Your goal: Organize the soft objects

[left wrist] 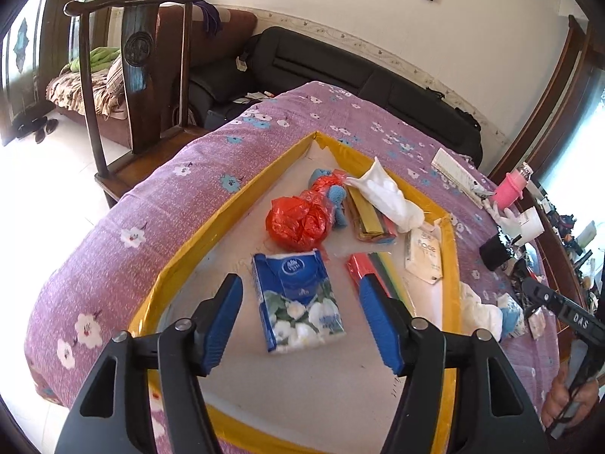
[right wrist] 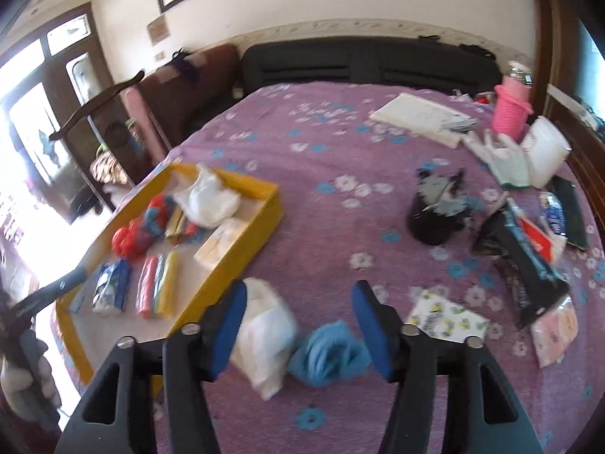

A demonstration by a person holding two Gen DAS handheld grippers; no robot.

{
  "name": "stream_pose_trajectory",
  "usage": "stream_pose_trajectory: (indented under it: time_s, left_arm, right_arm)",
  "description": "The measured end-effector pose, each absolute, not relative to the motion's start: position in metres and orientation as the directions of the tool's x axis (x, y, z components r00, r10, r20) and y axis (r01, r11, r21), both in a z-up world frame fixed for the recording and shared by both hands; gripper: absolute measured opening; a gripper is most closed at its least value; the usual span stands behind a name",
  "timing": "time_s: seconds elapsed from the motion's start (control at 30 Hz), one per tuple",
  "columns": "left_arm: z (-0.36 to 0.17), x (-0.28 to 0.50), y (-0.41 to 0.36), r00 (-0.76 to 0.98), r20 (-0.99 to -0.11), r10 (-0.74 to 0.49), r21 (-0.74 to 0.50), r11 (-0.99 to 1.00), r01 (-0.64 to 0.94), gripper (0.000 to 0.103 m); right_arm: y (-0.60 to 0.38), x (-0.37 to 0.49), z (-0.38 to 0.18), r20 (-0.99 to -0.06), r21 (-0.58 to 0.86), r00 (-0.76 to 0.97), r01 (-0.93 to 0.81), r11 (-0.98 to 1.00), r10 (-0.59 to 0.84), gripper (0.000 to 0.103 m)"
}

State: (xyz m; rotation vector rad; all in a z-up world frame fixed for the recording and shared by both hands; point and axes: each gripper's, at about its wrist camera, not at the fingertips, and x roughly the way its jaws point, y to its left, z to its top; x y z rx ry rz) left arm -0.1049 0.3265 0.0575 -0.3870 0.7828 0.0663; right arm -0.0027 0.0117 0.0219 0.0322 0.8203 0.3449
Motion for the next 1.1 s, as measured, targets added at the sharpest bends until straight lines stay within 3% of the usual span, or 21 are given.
stream_pose_trajectory:
  time_s: [0.2,0.4,0.43,0.5,0.6,0.9,1.03,1.07,1.1]
  left_arm:
    - [0.057,-0.119,0.324,0.711,-0.697,-0.093,-0.336,0.919,-0.209,0.072]
    - [0.061,-0.129,0.321,0.715,-0.694,-0.088,-0.327,0.922,-0.205,0.077]
    - [0.062,-0.131,0.322,0.717,-0.692,-0.084,-0.327,0.922,-0.208,0.078]
    - [0.062,-0.133,0.324,0.721,-0.689,-0.076,-0.327,0.92,-0.216,0.079]
    - [0.06,-0.133,0.33,0.723,-0.688,-0.068,-0.335,0.913,-0.232,0.079]
    - [0.057,-0.134,0.334,0.733,-0.676,-0.084,-0.372,0.897,-0.241,0.079]
    - [0.056,-0.136,0.335,0.729,-0.678,-0.091,-0.377,0.895,-0.238,0.079]
    - [0.056,-0.136,0.335,0.729,-0.678,-0.092,-0.378,0.895,-0.238,0.079]
    - [0.056,-0.138,0.337,0.731,-0.676,-0.093,-0.381,0.893,-0.239,0.079]
  right_arm:
    - [0.044,-0.007,0.008,-0.741,0.119,0.56,-0.431,0.894,0.369,0.064]
    - [0.082,0.005,-0.041,-0.824,-0.022,0.505,-0.478,0.878,0.255,0.064]
    - [0.083,0.007,-0.045,-0.832,-0.035,0.501,-0.474,0.88,0.237,0.062]
    - [0.078,0.008,-0.047,-0.84,-0.047,0.499,-0.462,0.885,0.215,0.024]
    - [0.063,0.004,-0.033,-0.816,-0.002,0.519,-0.441,0.897,0.253,0.016]
    - [0.073,-0.008,0.031,-0.691,0.137,0.592,-0.456,0.879,0.415,0.016]
    - [0.096,-0.004,0.036,-0.691,0.106,0.601,-0.468,0.878,0.403,0.016]
    - [0.098,0.0,0.033,-0.703,0.089,0.603,-0.452,0.887,0.378,0.024]
    - [0.097,0.006,0.025,-0.724,0.07,0.598,-0.432,0.899,0.343,0.045]
